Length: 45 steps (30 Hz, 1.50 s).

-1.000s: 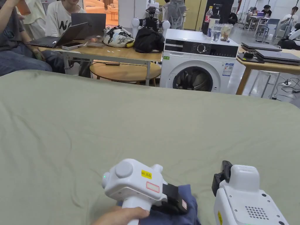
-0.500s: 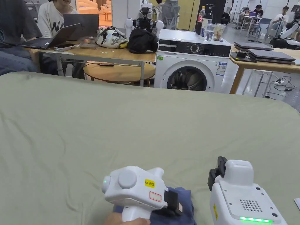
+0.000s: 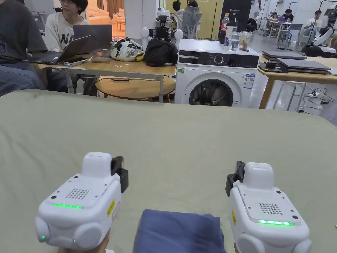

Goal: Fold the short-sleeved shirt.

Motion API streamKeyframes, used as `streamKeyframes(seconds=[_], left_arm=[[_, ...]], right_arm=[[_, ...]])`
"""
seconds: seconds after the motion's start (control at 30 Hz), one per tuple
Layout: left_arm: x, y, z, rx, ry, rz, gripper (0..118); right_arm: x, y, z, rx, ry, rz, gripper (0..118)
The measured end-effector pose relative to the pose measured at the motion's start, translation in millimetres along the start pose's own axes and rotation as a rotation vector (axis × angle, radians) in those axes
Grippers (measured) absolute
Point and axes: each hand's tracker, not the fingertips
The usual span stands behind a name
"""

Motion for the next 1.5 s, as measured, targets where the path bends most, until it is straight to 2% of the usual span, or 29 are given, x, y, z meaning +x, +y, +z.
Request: streamKeyframes(seconds=[0.07,0.27,0.43,0.57,0.7,0.8,0.9,1.0,1.03,1.07,1.1,1.17,1.23,1.37,1.5], left_arm=[[-6.5,-2.2,6.3,0.063,0.047,-0.019,0],[-18.9,-0.4,6.8,0.038,0.059,0.0,0],[-26.3,-1.3,7.1,0.0,0.053,0.015,0],[-29.8,-5.8,9.4,-0.034,0.038,0.028,0],[-33.0,-13.5,13.6,-0.073,0.027,0.03,0],[-38.0,-21.0,14.9,-0.153,-0.002,0.049,0],[-43.6,-29.0,15.6,-0.236,-0.038,0.081,0],[-52.6,-33.0,11.4,-0.365,-0.148,0.168,1],[-57.2,-35.1,6.0,-0.432,-0.198,0.21,10],[-61.8,-38.3,-0.9,-0.539,-0.255,0.268,33],[-65.4,-42.5,-9.6,-0.637,-0.304,0.316,52],[-72.9,-55.8,-24.2,-0.803,-0.437,0.426,64],[-75.8,-71.2,-34.6,-0.869,-0.517,0.529,78],[-81.3,-95.6,-59.8,-0.939,-0.637,0.685,78],[-72.3,-121.5,-87.2,-1.005,-0.693,0.765,78]], right_arm=[[-2.0,3.3,0.1,0.004,0.005,-0.002,0],[-5.4,8.3,3.2,-0.016,0.023,0.018,0],[-8.4,-8.2,19.5,-0.217,0.114,0.015,0],[-20.4,-47.0,20.4,-0.463,0.196,-0.002,0],[-31.8,-94.2,-0.5,-0.657,0.143,0.042,0],[-32.2,-102.1,-8.0,-0.642,0.138,0.028,0],[-36.1,-95.4,-16.1,-0.684,0.142,0.082,0],[-28.1,-93.3,-20.2,-0.708,0.166,0.051,0],[-25.7,-93.2,-20.7,-0.711,0.172,0.034,0],[-24.1,-92.3,-18.5,-0.712,0.175,0.03,0],[-24.1,-92.3,-18.1,-0.712,0.178,0.032,0],[-24.7,-92.7,-17.7,-0.711,0.182,0.037,0],[-25.8,-93.3,-16.7,-0.706,0.183,0.047,0],[-25.8,-93.1,-15.1,-0.7,0.183,0.046,0],[-24.3,-92.6,-15.1,-0.7,0.188,0.038,0]])
